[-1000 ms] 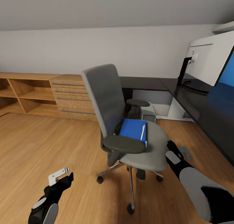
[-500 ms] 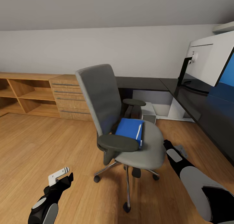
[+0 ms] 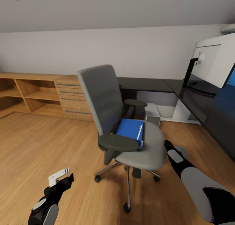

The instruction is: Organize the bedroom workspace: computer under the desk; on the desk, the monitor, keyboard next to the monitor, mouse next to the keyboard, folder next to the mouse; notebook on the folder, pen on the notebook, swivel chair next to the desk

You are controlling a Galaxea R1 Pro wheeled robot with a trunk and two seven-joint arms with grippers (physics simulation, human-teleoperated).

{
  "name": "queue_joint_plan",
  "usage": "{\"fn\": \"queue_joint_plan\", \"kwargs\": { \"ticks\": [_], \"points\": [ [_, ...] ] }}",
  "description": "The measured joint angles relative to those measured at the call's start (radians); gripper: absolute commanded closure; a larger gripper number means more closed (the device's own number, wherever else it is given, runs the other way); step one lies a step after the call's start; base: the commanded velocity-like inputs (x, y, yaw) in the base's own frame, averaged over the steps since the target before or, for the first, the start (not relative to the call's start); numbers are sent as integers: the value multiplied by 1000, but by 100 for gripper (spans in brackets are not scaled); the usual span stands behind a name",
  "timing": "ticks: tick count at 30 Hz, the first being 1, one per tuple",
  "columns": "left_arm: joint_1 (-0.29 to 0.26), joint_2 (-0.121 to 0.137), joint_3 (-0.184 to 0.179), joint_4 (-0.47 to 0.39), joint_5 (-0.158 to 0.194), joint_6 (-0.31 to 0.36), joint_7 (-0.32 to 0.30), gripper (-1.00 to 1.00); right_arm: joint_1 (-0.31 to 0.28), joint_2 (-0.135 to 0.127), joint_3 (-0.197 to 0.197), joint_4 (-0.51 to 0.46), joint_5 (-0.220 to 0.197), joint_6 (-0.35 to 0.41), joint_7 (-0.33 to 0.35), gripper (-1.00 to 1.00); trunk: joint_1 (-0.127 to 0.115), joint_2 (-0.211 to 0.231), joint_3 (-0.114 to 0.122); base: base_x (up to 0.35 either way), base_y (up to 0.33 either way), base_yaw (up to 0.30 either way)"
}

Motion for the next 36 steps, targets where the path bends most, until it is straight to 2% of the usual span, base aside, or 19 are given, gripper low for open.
{"fn": "queue_joint_plan", "kwargs": {
  "ticks": [10, 36],
  "points": [
    [0, 0, 1, 4, 0, 0, 0, -100, 0, 0, -3, -1, 9, -1, 1, -100, 0, 0, 9, 0, 0, 236],
    [0, -3, -8, 6, -1, -1, 0, -100, 0, -2, 4, -1, -3, -1, 3, -100, 0, 0, 31, 0, 0, 238]
  ]
}}
